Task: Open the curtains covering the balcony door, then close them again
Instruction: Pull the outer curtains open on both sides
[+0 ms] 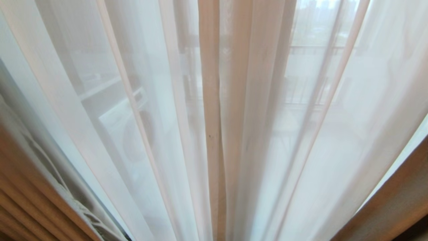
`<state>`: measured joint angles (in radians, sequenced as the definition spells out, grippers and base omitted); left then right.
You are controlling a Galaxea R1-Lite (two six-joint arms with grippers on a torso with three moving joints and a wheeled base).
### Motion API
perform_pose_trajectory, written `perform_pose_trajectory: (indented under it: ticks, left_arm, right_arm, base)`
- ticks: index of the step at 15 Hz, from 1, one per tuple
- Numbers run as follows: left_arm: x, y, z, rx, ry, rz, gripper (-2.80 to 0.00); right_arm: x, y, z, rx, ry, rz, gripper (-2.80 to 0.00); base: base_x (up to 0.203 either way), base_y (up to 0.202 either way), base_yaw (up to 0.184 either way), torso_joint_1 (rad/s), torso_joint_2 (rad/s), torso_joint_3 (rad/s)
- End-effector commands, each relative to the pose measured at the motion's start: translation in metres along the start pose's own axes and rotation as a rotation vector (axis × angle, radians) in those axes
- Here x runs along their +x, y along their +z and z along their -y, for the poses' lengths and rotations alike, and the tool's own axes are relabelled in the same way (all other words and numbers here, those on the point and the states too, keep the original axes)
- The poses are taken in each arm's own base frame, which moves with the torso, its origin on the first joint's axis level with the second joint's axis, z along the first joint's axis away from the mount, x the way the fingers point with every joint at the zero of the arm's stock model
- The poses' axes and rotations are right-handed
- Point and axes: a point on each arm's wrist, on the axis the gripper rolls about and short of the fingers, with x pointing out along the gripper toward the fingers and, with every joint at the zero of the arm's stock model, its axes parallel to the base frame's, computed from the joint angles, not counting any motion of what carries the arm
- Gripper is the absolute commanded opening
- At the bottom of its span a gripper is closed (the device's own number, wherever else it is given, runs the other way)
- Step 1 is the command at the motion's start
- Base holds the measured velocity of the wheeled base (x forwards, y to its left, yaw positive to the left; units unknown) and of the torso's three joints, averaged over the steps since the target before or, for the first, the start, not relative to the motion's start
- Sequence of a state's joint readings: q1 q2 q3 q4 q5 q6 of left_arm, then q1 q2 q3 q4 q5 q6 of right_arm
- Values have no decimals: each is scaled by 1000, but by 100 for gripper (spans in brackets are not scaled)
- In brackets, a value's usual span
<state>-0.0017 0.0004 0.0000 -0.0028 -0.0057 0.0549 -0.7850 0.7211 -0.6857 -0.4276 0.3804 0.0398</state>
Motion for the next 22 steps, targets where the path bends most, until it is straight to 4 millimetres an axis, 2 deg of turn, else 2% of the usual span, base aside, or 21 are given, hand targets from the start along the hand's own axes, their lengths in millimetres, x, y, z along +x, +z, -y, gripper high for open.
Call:
perform_pose_trajectory:
  ticks: [1, 5, 9, 10, 14, 20, 22]
  left_arm:
    - [0, 0, 0, -1, 0, 1, -280]
    - [0, 0, 0, 0, 0, 1, -280]
    - [0, 0, 0, 0, 0, 1, -280]
    - [0, 0, 0, 0, 0, 1, -280]
    - [0, 0, 0, 0, 0, 1, -280]
    - [0, 0, 0, -1, 0, 1, -280]
    - [0, 0, 0, 0, 0, 1, -280]
  right_arm:
    - [-22, 5, -9, -16, 3, 41, 0]
    - [-24, -3, -9, -3, 6, 11, 0]
    - [-31, -34, -14, 41, 105, -135, 0]
    - [-35, -41, -16, 46, 121, -163, -280]
    - [-44, -63, -20, 58, 138, -248, -280]
    - [-48, -70, -23, 81, 189, -273, -280]
    - [-56, -75, -22, 85, 213, -283, -280]
  base:
    - [0, 0, 0, 0, 0, 0]
    - [0, 0, 0, 0, 0, 0]
    - [0, 0, 0, 0, 0, 0]
    - [0, 0, 0, 0, 0, 0]
    - [0, 0, 0, 0, 0, 0]
    - [0, 0, 0, 0, 0, 0]
    - [0, 0, 0, 0, 0, 0]
